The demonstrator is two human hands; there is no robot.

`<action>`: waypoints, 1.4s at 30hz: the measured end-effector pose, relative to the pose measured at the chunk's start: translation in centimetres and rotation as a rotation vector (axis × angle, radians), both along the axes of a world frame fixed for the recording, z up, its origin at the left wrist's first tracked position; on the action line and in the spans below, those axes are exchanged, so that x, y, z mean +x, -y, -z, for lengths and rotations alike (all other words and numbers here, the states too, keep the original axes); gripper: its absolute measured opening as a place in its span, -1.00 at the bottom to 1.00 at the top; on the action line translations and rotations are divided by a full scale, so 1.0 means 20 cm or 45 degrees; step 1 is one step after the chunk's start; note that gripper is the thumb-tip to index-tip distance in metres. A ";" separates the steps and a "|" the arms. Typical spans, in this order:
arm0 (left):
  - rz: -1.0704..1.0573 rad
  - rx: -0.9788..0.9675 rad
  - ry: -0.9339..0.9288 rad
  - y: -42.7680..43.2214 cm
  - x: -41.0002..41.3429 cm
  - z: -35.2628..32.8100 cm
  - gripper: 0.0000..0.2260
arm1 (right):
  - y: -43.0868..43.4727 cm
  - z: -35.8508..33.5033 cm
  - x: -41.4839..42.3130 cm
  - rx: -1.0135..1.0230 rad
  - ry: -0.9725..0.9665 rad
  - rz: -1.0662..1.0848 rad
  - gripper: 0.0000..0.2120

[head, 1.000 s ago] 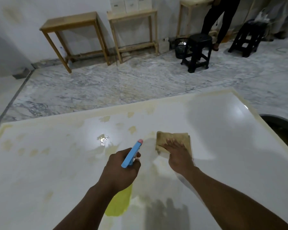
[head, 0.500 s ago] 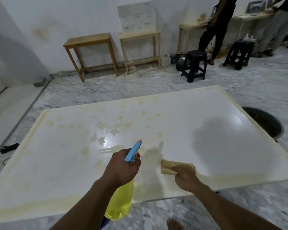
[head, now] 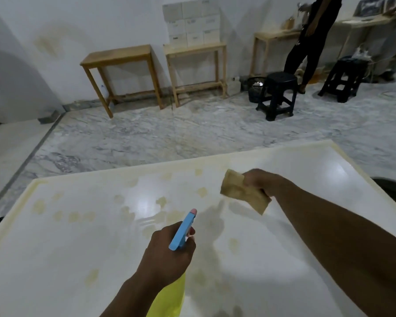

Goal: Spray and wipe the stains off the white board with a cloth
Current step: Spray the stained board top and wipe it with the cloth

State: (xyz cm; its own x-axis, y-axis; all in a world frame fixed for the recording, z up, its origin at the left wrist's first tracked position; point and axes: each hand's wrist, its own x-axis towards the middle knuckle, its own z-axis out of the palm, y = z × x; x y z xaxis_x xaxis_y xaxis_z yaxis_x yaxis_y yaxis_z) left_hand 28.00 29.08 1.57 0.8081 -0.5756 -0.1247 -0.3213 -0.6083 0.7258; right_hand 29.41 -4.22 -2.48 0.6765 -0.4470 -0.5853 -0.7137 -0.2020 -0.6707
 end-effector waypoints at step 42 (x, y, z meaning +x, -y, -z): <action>0.031 -0.014 0.058 -0.69 -0.55 -0.16 -0.94 | -1.04 0.16 -1.13 0.555 0.000 -0.003 -0.68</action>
State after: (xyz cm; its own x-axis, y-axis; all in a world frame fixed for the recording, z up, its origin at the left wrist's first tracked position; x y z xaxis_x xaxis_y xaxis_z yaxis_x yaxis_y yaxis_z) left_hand 17.09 42.97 4.83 0.7986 -0.5963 -0.0816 -0.3687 -0.5919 0.7167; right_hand 6.80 16.58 -5.58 0.6773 -0.1567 -0.7188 -0.7134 0.0987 -0.6937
